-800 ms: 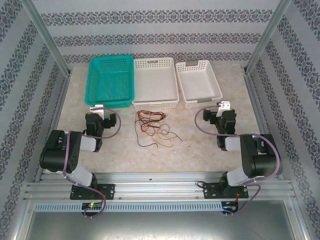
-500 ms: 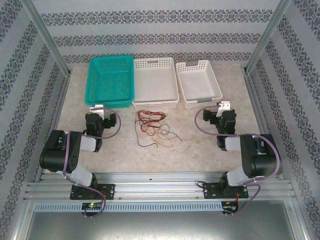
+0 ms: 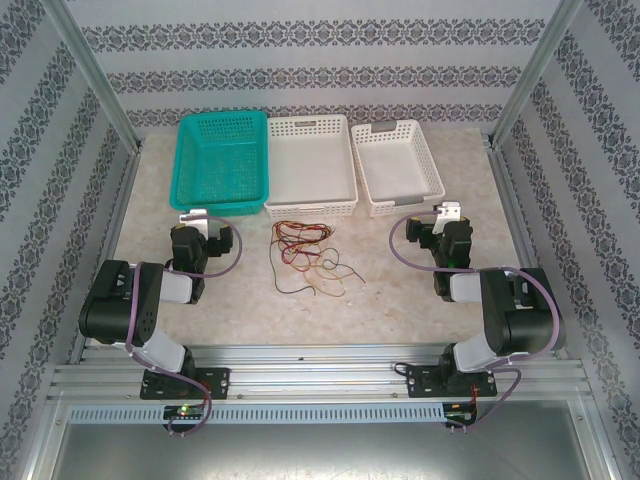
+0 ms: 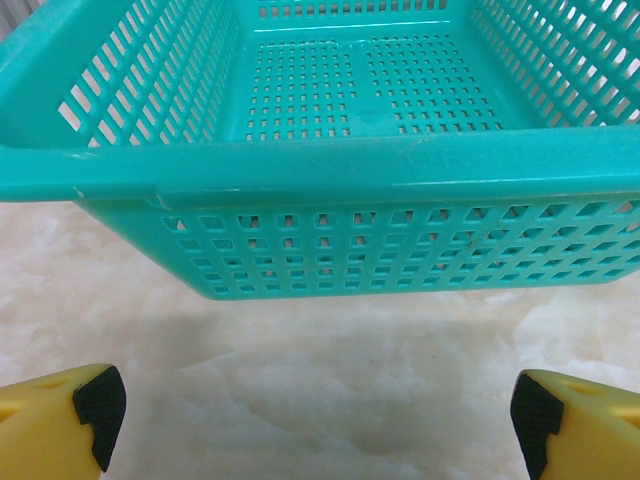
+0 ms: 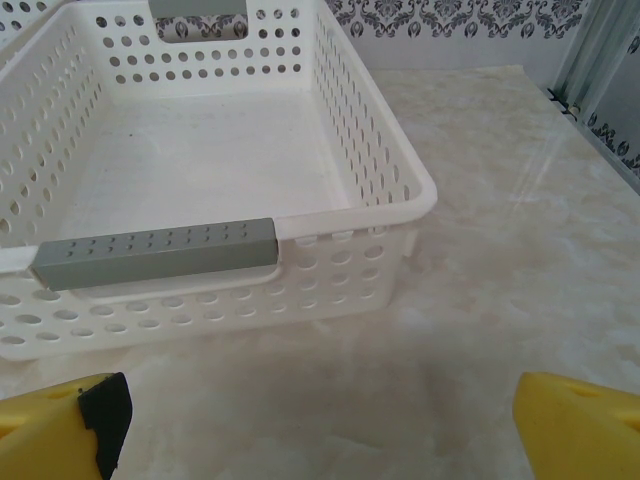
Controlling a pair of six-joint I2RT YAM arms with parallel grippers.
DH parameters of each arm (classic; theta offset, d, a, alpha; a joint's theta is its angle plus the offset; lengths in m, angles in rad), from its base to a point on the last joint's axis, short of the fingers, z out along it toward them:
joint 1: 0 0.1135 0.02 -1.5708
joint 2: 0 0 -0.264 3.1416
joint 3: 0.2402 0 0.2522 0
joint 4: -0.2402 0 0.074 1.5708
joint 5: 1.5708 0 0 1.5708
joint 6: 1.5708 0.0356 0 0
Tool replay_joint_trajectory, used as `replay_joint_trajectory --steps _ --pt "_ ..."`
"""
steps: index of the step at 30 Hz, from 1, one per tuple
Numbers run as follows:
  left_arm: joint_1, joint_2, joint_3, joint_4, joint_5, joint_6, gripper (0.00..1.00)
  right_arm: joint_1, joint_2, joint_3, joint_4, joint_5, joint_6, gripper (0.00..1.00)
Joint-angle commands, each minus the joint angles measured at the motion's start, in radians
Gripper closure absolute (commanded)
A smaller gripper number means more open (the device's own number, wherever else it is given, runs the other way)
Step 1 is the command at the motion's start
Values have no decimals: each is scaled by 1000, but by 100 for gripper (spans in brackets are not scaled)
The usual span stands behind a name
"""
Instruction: Untangle the cables
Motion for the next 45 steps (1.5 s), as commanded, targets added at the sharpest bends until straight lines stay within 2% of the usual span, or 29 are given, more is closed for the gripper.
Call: replay_joint_trajectory --steps 1,24,27,33,38,42,45 --pt "7 0 17 31 11 15 0 4 6 19 6 -16 -2 2" --pt "7 0 17 31 11 15 0 5 -4 20 8 3 8 2" --pt "7 0 17 31 11 15 0 9 -131 23 -106 80 24 2" --pt "7 0 17 31 13 16 0 43 -410 98 -459 60 56 2" --pt "7 0 17 30 17 18 0 96 -595 85 -553 -32 132 2" --pt "7 0 19 28 19 19 0 96 -714 104 -641 -92 343 2" --pt "8 0 19 29 22 19 0 75 -808 77 -614 -221 463 2"
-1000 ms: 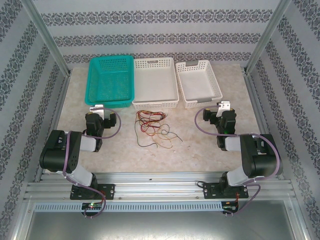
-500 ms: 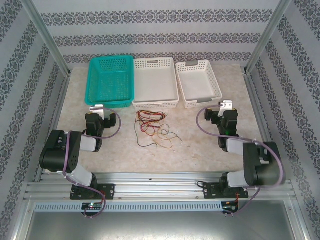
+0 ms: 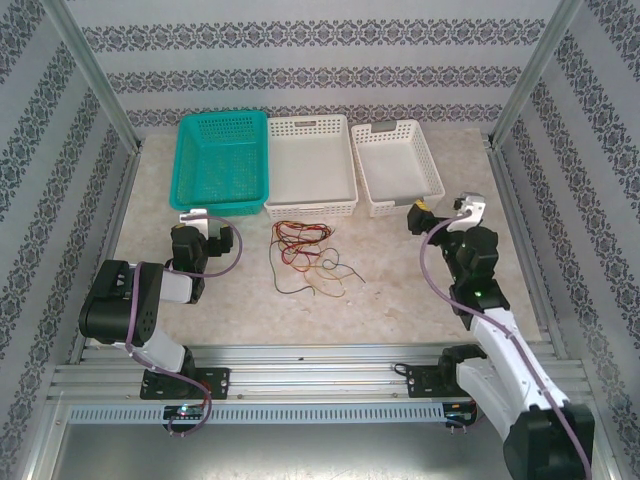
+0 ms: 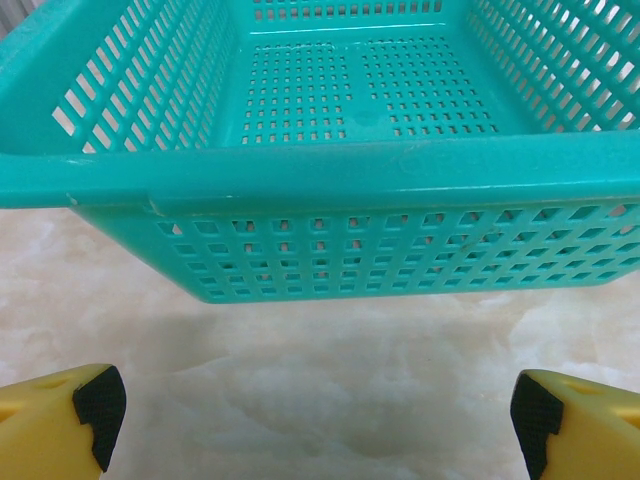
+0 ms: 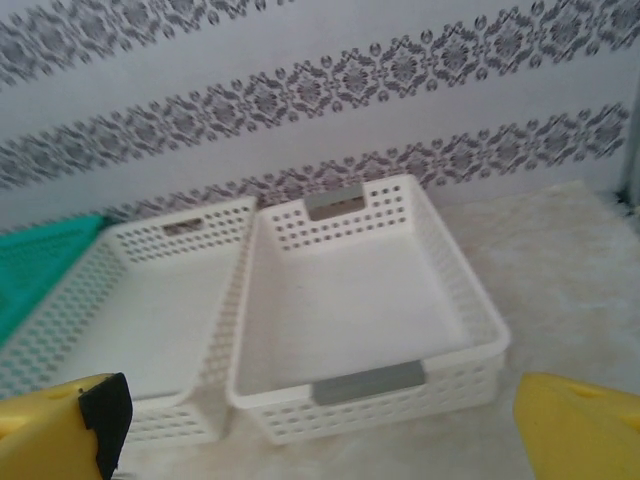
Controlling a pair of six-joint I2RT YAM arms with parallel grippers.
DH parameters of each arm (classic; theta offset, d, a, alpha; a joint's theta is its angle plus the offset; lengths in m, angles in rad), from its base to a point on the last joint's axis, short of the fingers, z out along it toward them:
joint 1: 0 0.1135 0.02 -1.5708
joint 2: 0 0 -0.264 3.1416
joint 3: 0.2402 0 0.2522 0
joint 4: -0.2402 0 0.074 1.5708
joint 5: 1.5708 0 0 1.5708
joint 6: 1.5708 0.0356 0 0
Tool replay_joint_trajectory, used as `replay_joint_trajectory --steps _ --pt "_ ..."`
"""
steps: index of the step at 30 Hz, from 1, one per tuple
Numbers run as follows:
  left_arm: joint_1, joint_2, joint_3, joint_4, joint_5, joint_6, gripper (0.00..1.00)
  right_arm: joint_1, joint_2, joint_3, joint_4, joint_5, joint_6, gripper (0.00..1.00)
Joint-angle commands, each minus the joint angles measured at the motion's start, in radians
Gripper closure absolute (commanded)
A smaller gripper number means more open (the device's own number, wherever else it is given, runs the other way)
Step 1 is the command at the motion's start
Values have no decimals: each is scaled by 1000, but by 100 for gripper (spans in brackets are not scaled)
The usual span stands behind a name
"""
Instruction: Untangle the cables
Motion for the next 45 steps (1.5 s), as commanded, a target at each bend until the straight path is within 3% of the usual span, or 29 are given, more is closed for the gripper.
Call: replay_joint_trajectory --steps 1,3,8,12,19,24,29,32,37,41,45 --pt "7 0 15 28 14 20 0 -10 -93 -6 -37 -109 243 2" --pt "7 1 16 28 15 19 0 -10 -117 -14 -42 -105 304 2" --pt "7 0 16 28 17 21 0 27 -90 19 -90 -177 224 2" --pt "7 1 16 28 17 21 0 84 -92 18 -141 -130 224 2" --pt "7 0 18 24 20 20 0 232 -39 115 -384 -16 134 2" --pt "7 -37 -2 36 8 17 0 349 -63 120 -466 117 88 2" --pt "5 -204 28 -189 23 -1 0 437 -36 143 -519 192 74 2" --pt "4 -300 113 -450 2 -103 0 487 -17 164 -549 232 70 2" --pt "2 -438 288 -876 83 -269 0 555 -12 184 -585 291 67 2" --pt "5 -577 268 -955 287 -391 0 583 0 189 -598 296 69 2" --pt "12 -695 257 -1093 266 -596 0 606 28 190 -606 266 79 2"
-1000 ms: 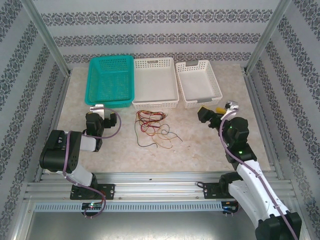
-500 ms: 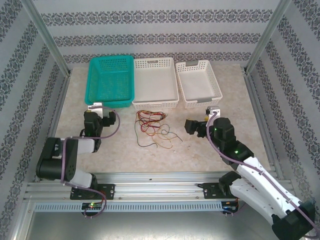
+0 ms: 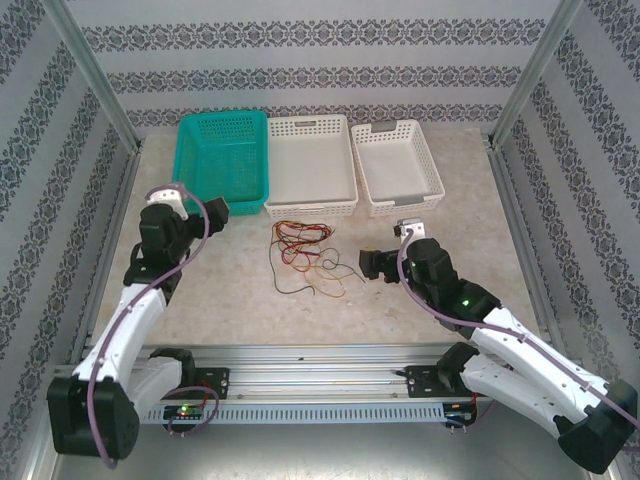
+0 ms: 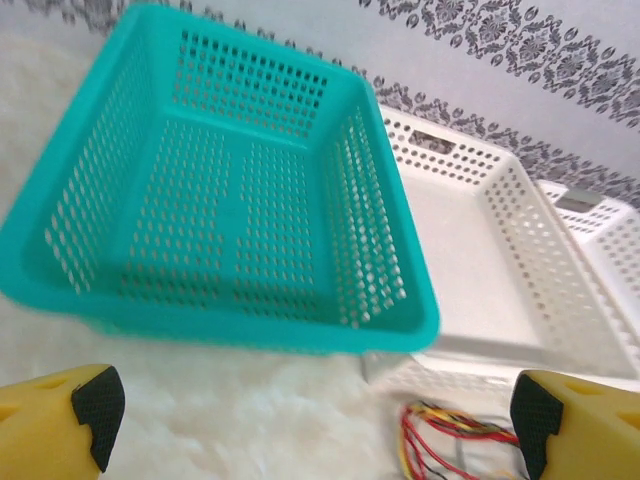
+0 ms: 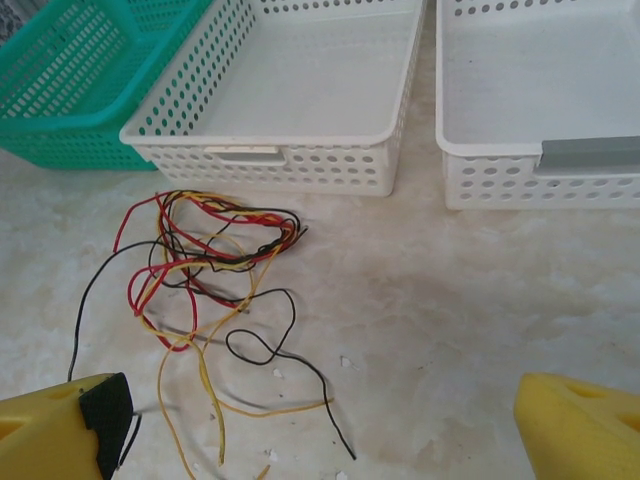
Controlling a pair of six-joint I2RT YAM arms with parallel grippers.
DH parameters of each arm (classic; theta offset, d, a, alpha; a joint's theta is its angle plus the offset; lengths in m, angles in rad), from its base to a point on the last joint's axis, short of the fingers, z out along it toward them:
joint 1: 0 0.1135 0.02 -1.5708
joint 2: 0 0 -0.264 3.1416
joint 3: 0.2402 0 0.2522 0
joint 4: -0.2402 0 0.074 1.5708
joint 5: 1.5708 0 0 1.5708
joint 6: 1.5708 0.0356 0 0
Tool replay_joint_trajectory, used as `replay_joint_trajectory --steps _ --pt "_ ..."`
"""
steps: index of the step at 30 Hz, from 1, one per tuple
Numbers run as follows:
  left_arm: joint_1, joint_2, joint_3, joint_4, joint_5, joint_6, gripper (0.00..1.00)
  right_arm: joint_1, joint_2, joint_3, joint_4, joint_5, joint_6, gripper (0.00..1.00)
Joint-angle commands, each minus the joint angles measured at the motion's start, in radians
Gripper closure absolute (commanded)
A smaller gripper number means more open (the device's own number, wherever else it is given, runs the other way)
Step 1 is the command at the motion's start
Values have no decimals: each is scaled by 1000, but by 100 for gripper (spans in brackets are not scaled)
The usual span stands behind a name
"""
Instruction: Untangle the cables
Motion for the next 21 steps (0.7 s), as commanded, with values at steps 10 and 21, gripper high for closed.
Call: replay_joint_trajectory --steps 10,21 --pt "12 -17 148 -561 299 -108 0 80 139 38 -54 -48 67 2" --pt "-49 -73 126 -675 133 -44 0 117 224 109 -184 -52 174 2"
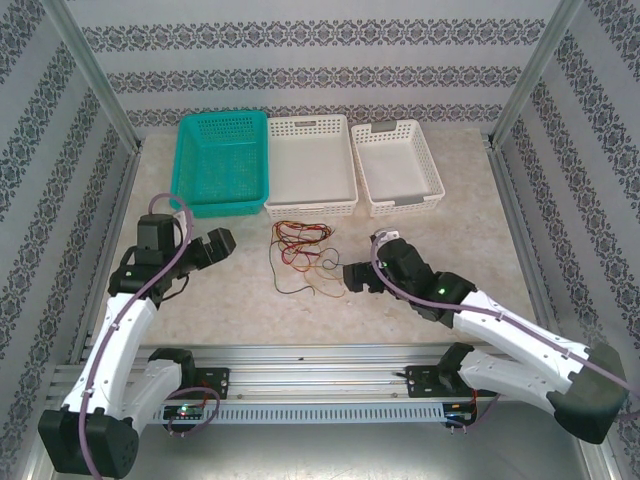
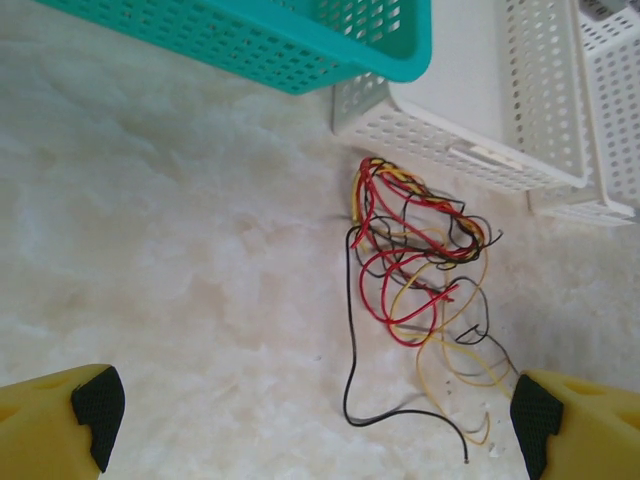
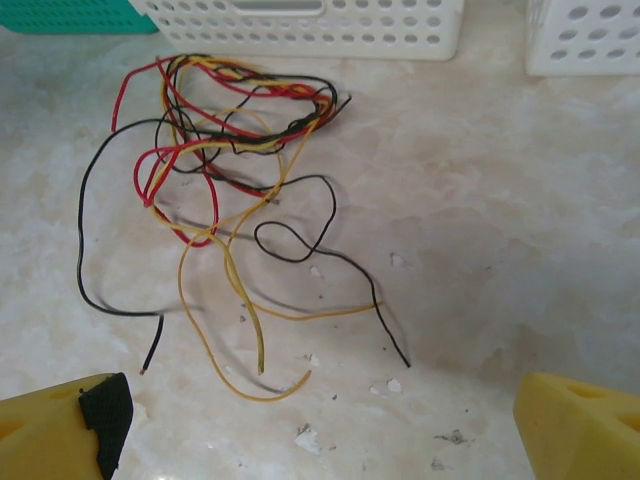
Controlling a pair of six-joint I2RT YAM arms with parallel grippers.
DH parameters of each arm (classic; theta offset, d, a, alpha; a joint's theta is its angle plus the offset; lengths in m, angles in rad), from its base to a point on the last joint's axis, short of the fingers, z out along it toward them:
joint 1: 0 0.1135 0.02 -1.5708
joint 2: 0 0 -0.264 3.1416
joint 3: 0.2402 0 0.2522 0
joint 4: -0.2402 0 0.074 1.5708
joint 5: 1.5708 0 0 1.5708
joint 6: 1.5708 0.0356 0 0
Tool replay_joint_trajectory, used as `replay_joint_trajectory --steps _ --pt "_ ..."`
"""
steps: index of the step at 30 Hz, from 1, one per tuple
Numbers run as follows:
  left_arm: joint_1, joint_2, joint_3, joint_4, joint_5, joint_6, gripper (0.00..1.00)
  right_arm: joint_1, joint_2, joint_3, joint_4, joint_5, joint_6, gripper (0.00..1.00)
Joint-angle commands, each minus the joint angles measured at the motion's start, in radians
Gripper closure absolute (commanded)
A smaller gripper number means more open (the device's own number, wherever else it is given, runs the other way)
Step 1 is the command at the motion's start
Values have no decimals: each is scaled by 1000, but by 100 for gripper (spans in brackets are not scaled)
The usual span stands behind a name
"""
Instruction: Untangle the cables
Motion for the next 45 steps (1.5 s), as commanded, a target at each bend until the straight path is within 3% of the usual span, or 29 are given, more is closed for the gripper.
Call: replay_joint_trajectory --steps 1,6,12,19,30,39,45 --pt "-40 12 7 -74 -73 38 0 14 43 55 -76 -16 62 2" --pt "-53 58 19 -88 -96 56 0 17 125 136 -83 -21 121 4" --pt "-57 81 23 -100 -120 66 1 20 336 229 -26 -42 174 9" --pt "-95 113 37 -127 -207 77 2 15 531 419 -155 -17 164 13" --pt "-110 122 34 -82 -193 107 2 -74 776 595 -129 -194 255 20" --pt "-121 142 73 -163 -215 121 4 -86 933 726 -104 -118 238 25" --pt "-164 122 64 -163 -275 116 4 -99 953 746 -133 -82 282 31"
